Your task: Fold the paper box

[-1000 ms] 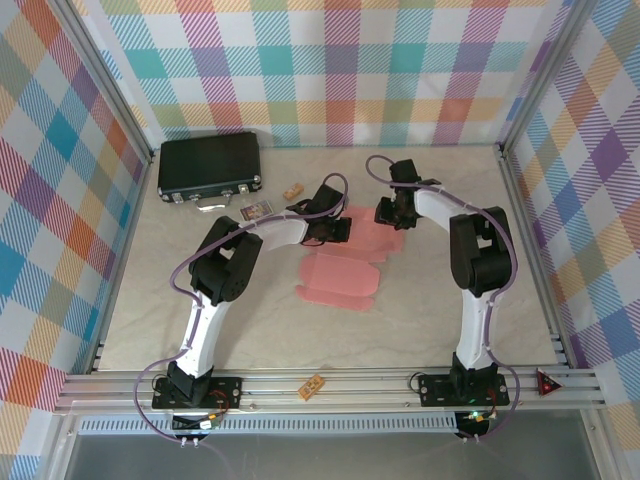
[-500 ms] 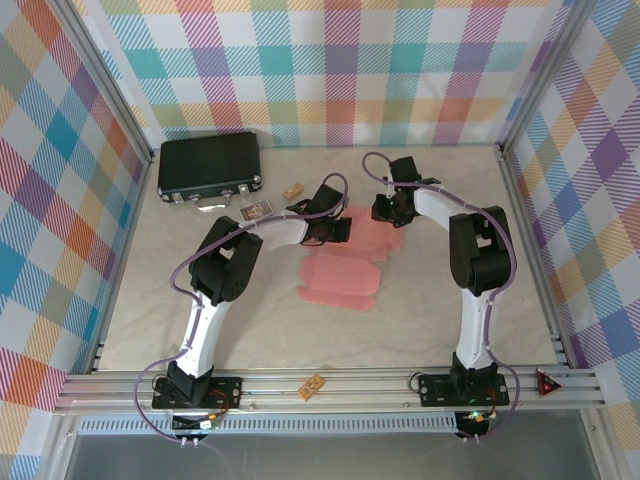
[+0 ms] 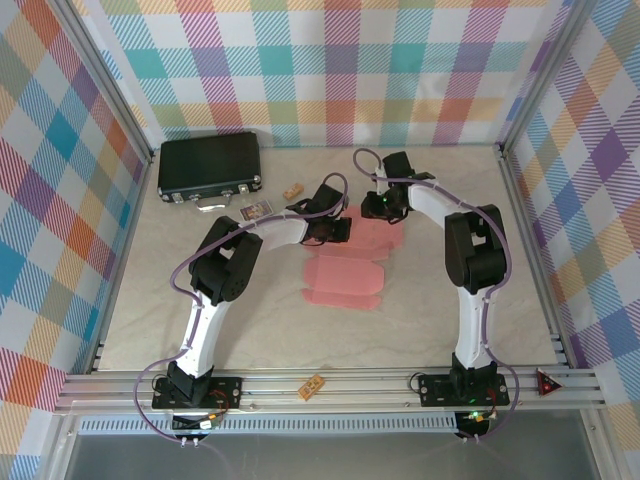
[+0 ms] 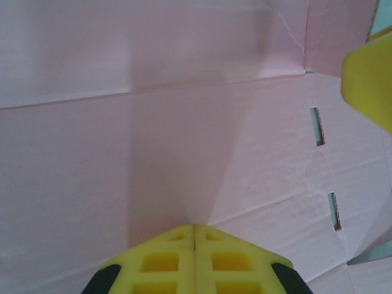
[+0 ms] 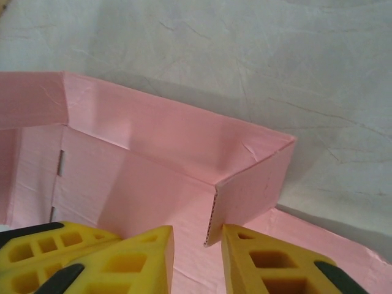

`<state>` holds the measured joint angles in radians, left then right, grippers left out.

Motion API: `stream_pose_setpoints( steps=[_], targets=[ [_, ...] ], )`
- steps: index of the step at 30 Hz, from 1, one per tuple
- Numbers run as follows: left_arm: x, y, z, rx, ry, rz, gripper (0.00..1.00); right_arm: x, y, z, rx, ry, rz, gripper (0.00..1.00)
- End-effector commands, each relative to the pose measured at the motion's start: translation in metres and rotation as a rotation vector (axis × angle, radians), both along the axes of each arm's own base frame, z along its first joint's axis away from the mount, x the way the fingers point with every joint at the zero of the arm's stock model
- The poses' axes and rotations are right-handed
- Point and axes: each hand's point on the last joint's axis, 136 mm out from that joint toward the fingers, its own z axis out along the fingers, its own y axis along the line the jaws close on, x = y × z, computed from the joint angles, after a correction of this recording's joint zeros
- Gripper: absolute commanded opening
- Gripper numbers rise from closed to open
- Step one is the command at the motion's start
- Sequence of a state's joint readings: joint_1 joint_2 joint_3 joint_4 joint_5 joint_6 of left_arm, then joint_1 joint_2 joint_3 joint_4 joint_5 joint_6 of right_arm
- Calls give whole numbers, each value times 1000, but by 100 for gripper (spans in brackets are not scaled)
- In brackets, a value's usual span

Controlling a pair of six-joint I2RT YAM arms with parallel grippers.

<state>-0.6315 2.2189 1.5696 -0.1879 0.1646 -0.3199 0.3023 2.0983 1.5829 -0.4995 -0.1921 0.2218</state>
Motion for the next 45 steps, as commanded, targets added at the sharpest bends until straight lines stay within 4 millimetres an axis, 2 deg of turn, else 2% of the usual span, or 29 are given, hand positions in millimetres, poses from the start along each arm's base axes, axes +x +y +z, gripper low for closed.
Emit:
stream_pose_setpoints(
  steps=[1,6,11,14,18,23,27,30,31,35,41,45],
  targets=[
    [-24,13,-21,75,122,-28,1,-9,-7,21,-38,-25,6,29],
    [-18,7,25,16,56,-29,10,-35,-4,33,0,-31,23,29],
    [-19,8,64,-17,-3,-29,20,-70,8,24,2,3,58,27],
    [-20,21,83,-9,-48,4,29,-87,21,19,11,25,74,25],
    [-26,59,94,38,-83,114,37,-104,39,9,28,54,95,23],
    [-42,114,81,66,-36,236,45,-116,59,-7,52,91,117,22],
    [-51,133,63,39,25,261,47,-118,54,-23,-4,114,75,21],
    [-55,131,54,8,70,247,47,-121,53,-34,-15,140,67,20],
    [-50,125,56,-21,53,238,47,-123,53,-37,-18,150,69,19],
    [-49,113,46,-66,92,216,46,-129,51,-46,-30,170,70,19],
    [-48,115,23,-42,143,254,46,-137,49,-58,-46,198,65,19],
    [-50,106,14,-80,181,242,43,-141,47,-63,-52,209,59,19]
  ],
)
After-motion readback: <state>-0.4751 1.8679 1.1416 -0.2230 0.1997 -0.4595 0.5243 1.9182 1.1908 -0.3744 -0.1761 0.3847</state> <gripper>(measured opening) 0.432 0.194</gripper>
